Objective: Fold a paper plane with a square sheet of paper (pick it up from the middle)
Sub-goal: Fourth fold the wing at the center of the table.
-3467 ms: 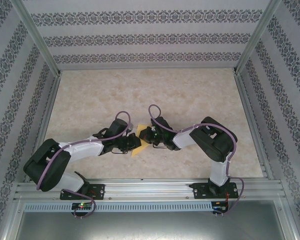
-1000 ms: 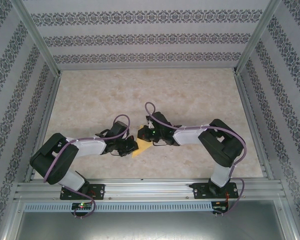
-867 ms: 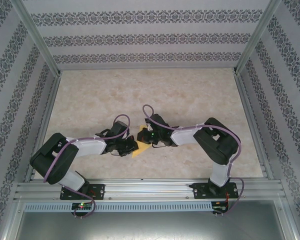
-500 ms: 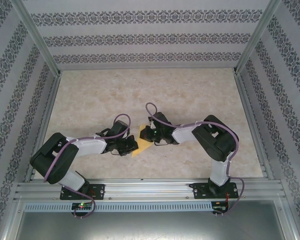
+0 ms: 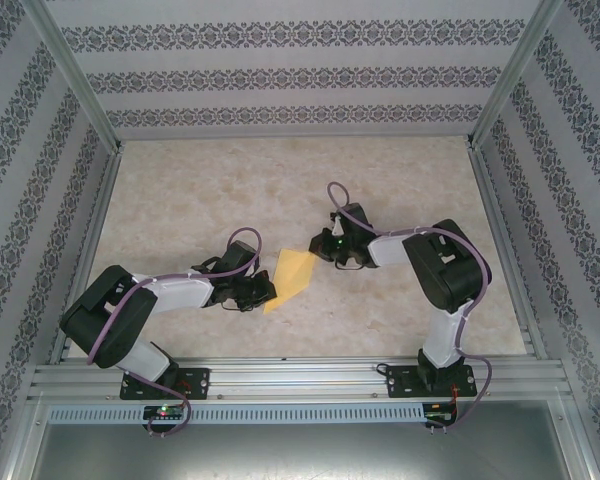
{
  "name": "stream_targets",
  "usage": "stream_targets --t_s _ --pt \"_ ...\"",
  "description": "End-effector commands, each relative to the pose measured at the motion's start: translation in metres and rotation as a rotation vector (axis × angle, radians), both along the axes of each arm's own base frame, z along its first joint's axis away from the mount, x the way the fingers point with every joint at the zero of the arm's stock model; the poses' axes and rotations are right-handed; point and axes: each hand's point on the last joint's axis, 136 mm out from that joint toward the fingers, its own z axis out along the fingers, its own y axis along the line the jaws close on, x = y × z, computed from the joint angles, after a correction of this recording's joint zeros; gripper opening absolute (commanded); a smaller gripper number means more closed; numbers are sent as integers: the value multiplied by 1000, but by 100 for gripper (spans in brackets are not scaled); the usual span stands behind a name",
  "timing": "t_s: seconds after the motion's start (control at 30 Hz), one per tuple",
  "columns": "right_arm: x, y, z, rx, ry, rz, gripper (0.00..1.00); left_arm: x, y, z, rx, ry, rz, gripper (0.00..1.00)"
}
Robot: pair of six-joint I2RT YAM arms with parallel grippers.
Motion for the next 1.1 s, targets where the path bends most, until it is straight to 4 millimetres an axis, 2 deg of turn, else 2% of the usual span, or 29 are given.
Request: stream_targets --t_s 0.0,0.17,0.27,0.4,0.47,0.57,0.7,0.83,1.07 --pt "9 -13 11 -43 -29 2 7 -43 50 -47 219 181 23 2" --pt "-2 -1 53 -19 -99 44 8 -42 49 -45 218 173 20 2" --pt "-23 22 64 -6 -117 105 8 -41 49 -45 216 171 20 2" --pt "-50 56 51 19 -82 177 7 -40 47 -43 212 165 18 2" --pt "-62 69 37 10 -58 200 7 -39 47 -43 212 165 16 2" --pt "-71 76 17 -12 -20 213 6 -39 47 -43 211 163 14 2" --pt "-69 63 -9 -85 9 188 6 -40 47 -43 210 167 14 2" --pt "-54 39 -27 -139 25 136 6 -42 47 -43 206 167 10 2" --pt "-11 -6 -21 -166 22 32 7 -45 49 -43 209 171 2 2"
